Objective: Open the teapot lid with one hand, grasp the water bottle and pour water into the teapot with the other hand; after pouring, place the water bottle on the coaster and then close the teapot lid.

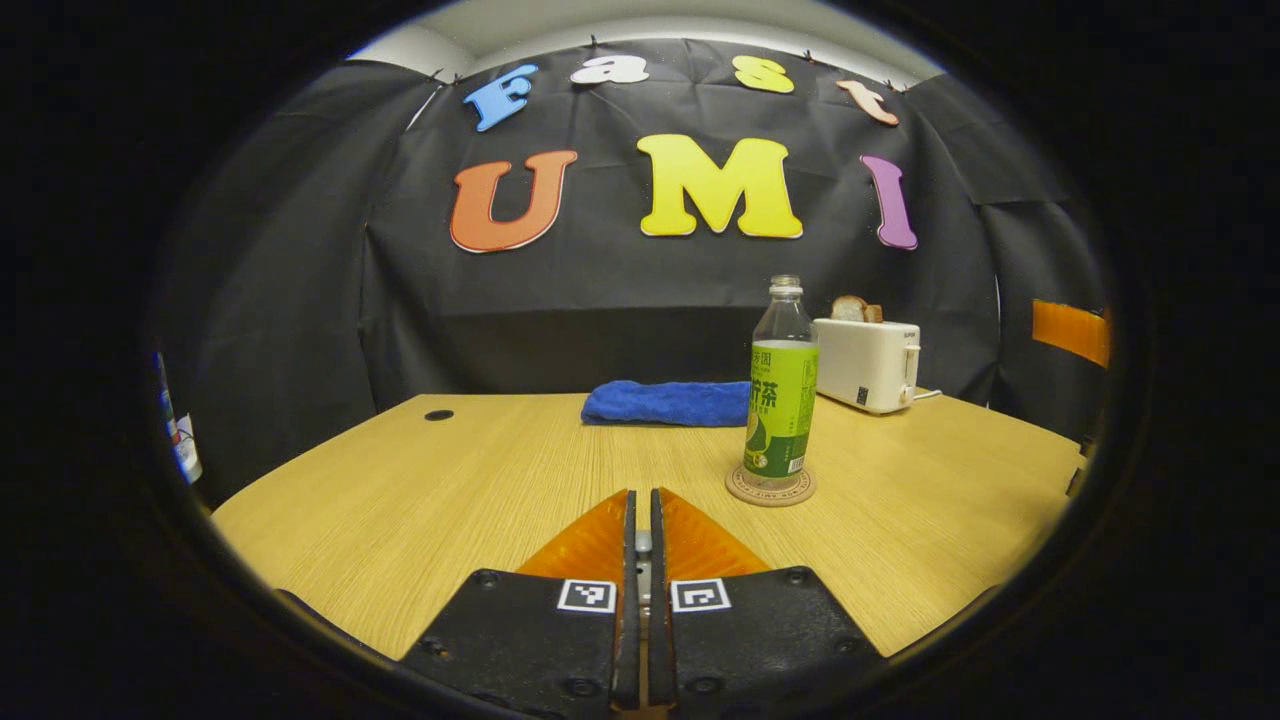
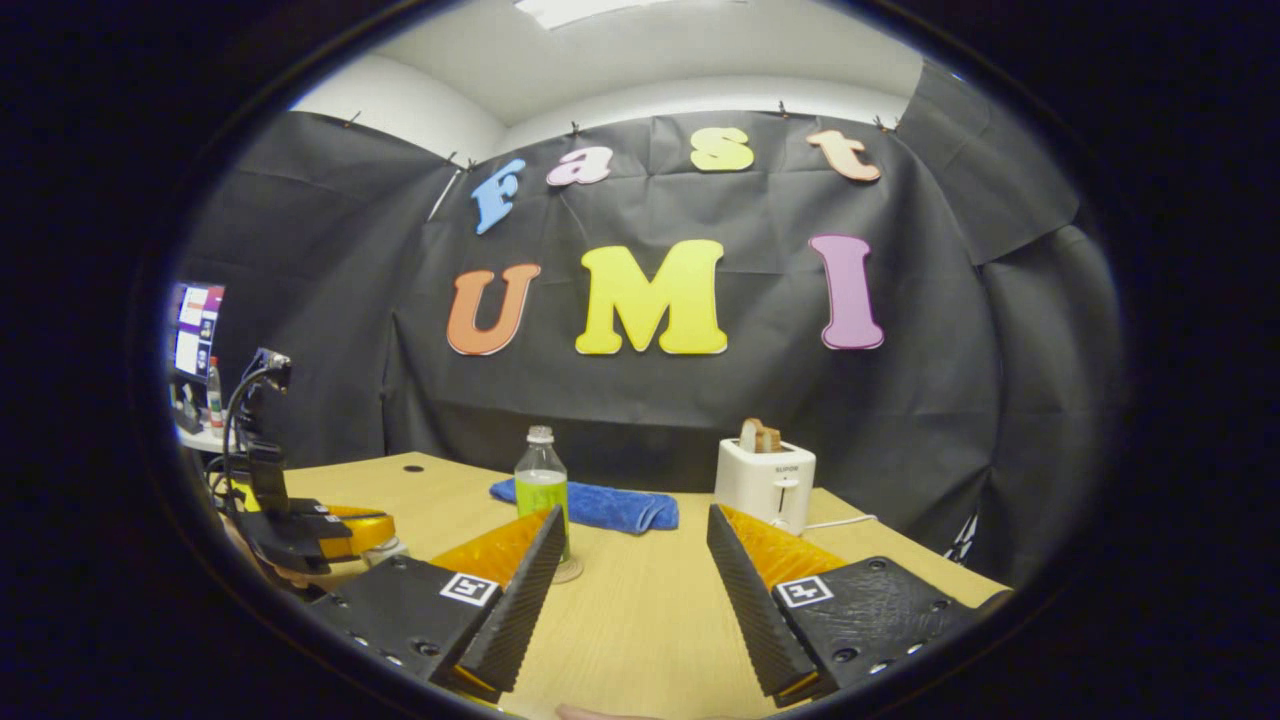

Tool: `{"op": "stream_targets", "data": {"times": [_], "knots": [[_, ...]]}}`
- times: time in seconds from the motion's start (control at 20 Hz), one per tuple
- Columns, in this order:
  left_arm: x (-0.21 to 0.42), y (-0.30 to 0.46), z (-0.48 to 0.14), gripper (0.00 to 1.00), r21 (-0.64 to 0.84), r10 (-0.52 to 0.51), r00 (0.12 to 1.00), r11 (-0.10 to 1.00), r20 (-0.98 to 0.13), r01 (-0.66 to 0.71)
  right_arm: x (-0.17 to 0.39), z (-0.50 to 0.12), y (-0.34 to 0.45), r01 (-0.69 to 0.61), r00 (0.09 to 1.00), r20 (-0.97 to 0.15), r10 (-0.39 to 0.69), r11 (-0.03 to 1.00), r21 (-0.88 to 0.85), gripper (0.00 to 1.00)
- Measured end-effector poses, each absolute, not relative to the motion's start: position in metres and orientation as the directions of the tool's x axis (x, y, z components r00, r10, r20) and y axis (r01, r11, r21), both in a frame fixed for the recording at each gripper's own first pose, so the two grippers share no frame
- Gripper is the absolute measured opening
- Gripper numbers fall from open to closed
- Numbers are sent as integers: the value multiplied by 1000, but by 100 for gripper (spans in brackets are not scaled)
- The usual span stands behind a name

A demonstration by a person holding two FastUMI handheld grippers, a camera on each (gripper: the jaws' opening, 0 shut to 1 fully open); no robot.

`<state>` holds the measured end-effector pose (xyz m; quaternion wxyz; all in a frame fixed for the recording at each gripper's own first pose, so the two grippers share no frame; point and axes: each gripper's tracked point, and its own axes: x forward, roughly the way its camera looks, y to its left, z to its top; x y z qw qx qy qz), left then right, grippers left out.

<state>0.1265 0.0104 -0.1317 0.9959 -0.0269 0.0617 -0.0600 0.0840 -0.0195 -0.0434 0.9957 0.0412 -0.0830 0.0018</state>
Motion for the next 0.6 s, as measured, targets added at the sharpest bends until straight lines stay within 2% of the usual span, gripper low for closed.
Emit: {"op": "stream_targets", "data": {"times": [0.05,0.1,0.25,0.3,0.35,0.4,0.45,0.55,0.6], "knots": [[126,13,-132,6,-70,-99,988,993,-120,91,84,-41,-21,-9,985,170,-5,996,84,82],[127,13,-131,6,-74,-75,990,995,-123,67,83,-40,-22,-10,985,174,-4,997,83,85],[127,12,-132,8,-67,-12,991,998,-133,3,81,-38,-26,1,985,174,-16,996,87,85],[126,10,-132,7,-70,-19,991,997,-132,10,80,-37,-26,0,985,174,-16,996,89,85],[126,6,-131,11,-77,-32,991,997,-133,22,80,-36,-27,2,984,176,-17,996,89,85],[124,2,-129,17,-85,-49,990,996,-136,38,77,-34,-28,4,984,178,-19,996,88,85],[122,1,-129,33,-92,-59,988,995,-141,46,76,-33,-28,3,983,182,-19,996,91,85],[119,-6,-124,52,-98,-85,986,993,-142,72,74,-32,-28,1,982,186,-20,995,100,85],[116,-11,-119,56,-89,-110,985,991,-130,99,73,-32,-27,2,983,184,-21,995,102,85]]}}
